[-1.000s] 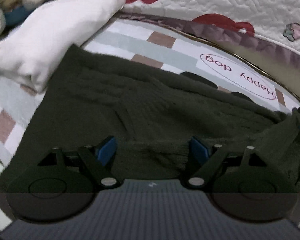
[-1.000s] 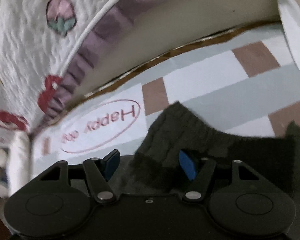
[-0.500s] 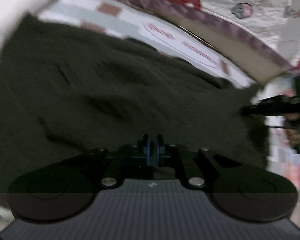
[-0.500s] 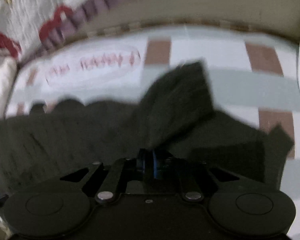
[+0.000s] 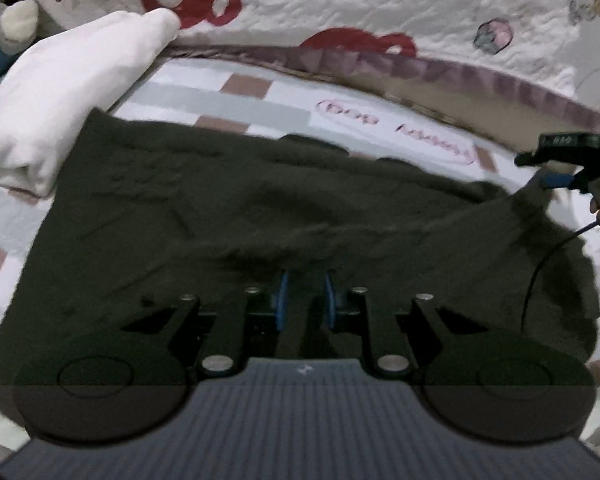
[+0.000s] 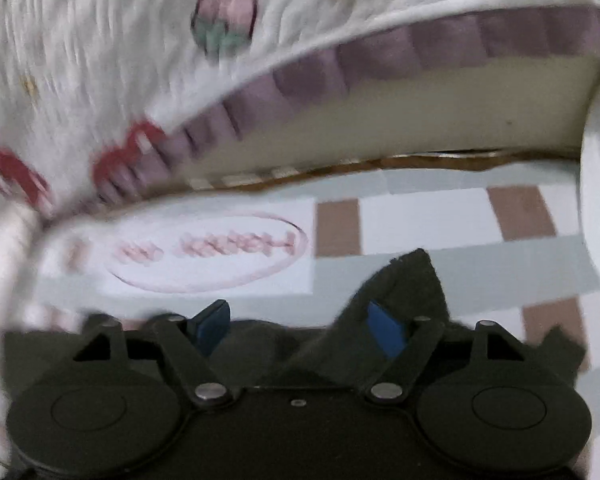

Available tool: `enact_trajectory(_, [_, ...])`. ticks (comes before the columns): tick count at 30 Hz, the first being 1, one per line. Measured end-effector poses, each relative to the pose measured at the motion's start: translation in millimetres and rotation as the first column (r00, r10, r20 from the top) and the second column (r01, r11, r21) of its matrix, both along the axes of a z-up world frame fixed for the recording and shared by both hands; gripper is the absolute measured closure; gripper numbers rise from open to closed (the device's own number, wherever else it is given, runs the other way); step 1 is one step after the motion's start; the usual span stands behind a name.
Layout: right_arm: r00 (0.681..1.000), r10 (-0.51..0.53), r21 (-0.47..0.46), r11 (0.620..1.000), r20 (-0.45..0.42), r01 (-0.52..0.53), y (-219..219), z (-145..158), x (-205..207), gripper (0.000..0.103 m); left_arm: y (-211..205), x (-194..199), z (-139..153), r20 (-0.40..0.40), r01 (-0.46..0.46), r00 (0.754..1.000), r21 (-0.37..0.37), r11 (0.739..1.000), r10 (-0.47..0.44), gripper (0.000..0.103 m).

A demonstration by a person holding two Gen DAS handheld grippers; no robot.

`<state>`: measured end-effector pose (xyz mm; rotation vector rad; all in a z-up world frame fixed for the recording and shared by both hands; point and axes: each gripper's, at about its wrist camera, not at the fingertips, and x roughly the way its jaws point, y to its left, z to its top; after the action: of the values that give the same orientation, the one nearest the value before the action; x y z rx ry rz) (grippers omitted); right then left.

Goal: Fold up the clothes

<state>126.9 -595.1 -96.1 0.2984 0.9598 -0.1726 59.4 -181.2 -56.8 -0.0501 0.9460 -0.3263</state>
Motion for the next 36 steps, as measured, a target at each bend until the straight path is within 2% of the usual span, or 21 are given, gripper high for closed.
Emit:
enact_trajectory(2, [0.997, 0.021, -0.125, 0.992, -0.074, -0.030, 9, -22, 2, 0.024, 2, -1, 3, 0.010, -0.010, 1.000, 0.009, 1.000, 0.009, 0.085])
enact_trajectory(3, [0.991, 0.039, -0.150, 0.987, -0.124, -0.058, 9, -32, 2, 0.025, 3, -2, 7, 0.022, -0.012, 1.000, 0.011, 1.000, 0.012, 0.085])
enact_trajectory(5, [0.983, 0.047, -0.138, 0.988, -0.176, -0.072, 3, -36, 3, 0.025, 5, -5, 14, 0.048, -0.018, 0.999, 0.020, 1.000, 0.017, 0.083])
enact_trajectory(7, [0.980, 0.009, -0.077, 0.997, -0.197, -0.024, -10, -29, 2, 0.026, 7, -9, 18, 0.071, -0.023, 0.997, 0.032, 0.999, 0.020, 0.068])
enact_trajectory(8, [0.979, -0.003, -0.053, 0.999, -0.206, -0.009, -15, -27, 1, 0.028, 8, -10, 18, 0.075, -0.024, 0.997, 0.033, 0.999, 0.021, 0.065])
enact_trajectory(10, [0.972, 0.003, -0.031, 0.999, -0.233, -0.011, -20, -27, 0, 0.046, 8, -10, 18, 0.082, -0.015, 0.997, 0.032, 0.999, 0.013, 0.064])
enact_trajectory(12, [0.966, 0.034, -0.010, 0.999, -0.255, -0.038, -18, -32, -7, 0.080, 6, -6, 18, 0.095, 0.004, 0.995, 0.021, 1.000, -0.006, 0.063])
enact_trajectory(19, [0.929, 0.171, -0.019, 0.982, -0.328, -0.187, -6, -31, -24, 0.083, -23, 39, 32, 0.122, 0.140, 0.983, -0.013, 0.990, -0.137, 0.055])
enact_trajectory(22, [0.906, 0.221, -0.012, 0.970, -0.360, -0.241, -3, -29, -30, 0.079, -37, 58, 29, 0.120, 0.183, 0.977, -0.054, 0.982, -0.175, 0.051])
enact_trajectory(25, [0.899, 0.243, -0.005, 0.965, -0.363, -0.263, -3, -34, -31, 0.075, -48, 66, 8, 0.040, 0.206, 0.978, -0.063, 0.977, -0.203, 0.048])
enact_trajectory(27, [0.905, 0.234, 0.007, 0.969, -0.355, -0.247, -7, -37, -32, 0.072, -47, 57, -9, -0.029, 0.199, 0.979, -0.080, 0.977, -0.202, 0.048])
enact_trajectory(29, [0.909, 0.224, 0.023, 0.973, -0.351, -0.230, -11, -37, -32, 0.072, -40, 40, -25, -0.094, 0.216, 0.970, -0.101, 0.971, -0.225, 0.048])
enact_trajectory(34, [0.907, 0.218, 0.051, 0.976, -0.360, -0.214, -19, -36, -28, 0.065, -35, 3, -35, -0.186, 0.290, 0.939, -0.016, 0.957, -0.288, 0.048])
enact_trajectory(36, [0.897, 0.225, 0.049, 0.973, -0.381, -0.223, -21, -36, -25, 0.055, -37, 0, -34, -0.236, 0.298, 0.926, -0.020, 0.954, -0.294, 0.048])
